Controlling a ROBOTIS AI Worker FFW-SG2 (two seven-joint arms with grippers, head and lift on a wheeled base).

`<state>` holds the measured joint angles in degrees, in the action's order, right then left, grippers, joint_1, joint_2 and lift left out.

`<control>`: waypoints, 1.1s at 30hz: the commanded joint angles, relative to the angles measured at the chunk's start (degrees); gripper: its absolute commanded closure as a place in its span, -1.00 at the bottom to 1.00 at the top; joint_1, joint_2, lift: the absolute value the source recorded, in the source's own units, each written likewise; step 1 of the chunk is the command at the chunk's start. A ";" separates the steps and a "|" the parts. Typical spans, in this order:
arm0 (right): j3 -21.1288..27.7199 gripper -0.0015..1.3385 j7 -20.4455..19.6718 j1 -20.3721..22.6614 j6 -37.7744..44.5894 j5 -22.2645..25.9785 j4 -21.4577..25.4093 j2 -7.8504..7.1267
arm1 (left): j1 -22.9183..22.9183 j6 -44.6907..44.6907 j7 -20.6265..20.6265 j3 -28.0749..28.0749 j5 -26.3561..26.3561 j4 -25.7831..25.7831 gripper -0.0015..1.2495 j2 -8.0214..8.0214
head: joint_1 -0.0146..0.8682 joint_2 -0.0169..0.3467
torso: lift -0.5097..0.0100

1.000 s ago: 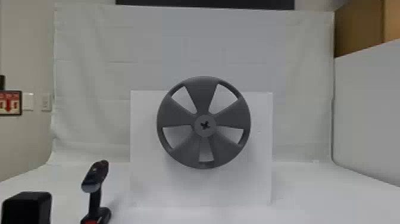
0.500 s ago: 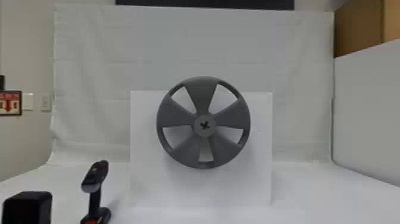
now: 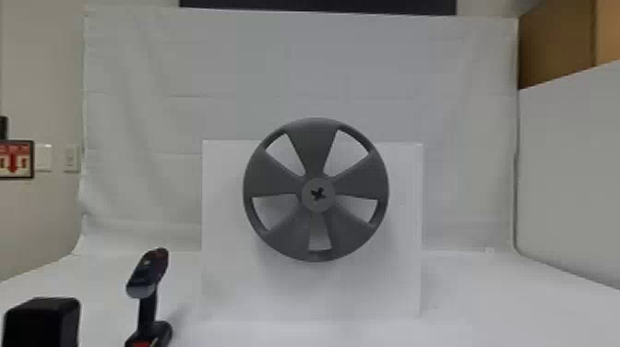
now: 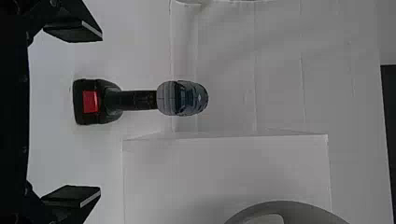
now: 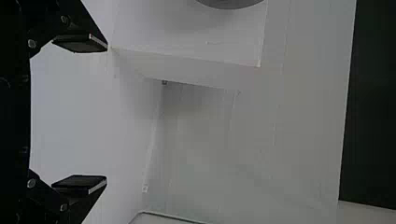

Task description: Grasp the drill and bring into the middle of wheel

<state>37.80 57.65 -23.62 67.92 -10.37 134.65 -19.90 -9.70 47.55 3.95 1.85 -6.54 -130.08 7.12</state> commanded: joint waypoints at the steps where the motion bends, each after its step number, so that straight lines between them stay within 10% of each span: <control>1: -0.36 -0.58 0.00 -0.28 0.20 0.18 0.00 -0.40 | 0.12 0.00 0.00 -0.27 0.03 0.00 -0.80 0.00 | -0.97 -0.91 | -0.60; 33: -2.29 -0.58 0.00 -0.28 0.20 -1.32 -0.35 0.13 | -9.11 -6.77 0.00 -1.33 0.30 15.38 -0.62 -0.52 | -0.97 -0.91 | -0.60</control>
<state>35.66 57.65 -23.97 68.11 -11.58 134.38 -19.77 -17.43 42.20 3.95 0.50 -6.10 -117.39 6.91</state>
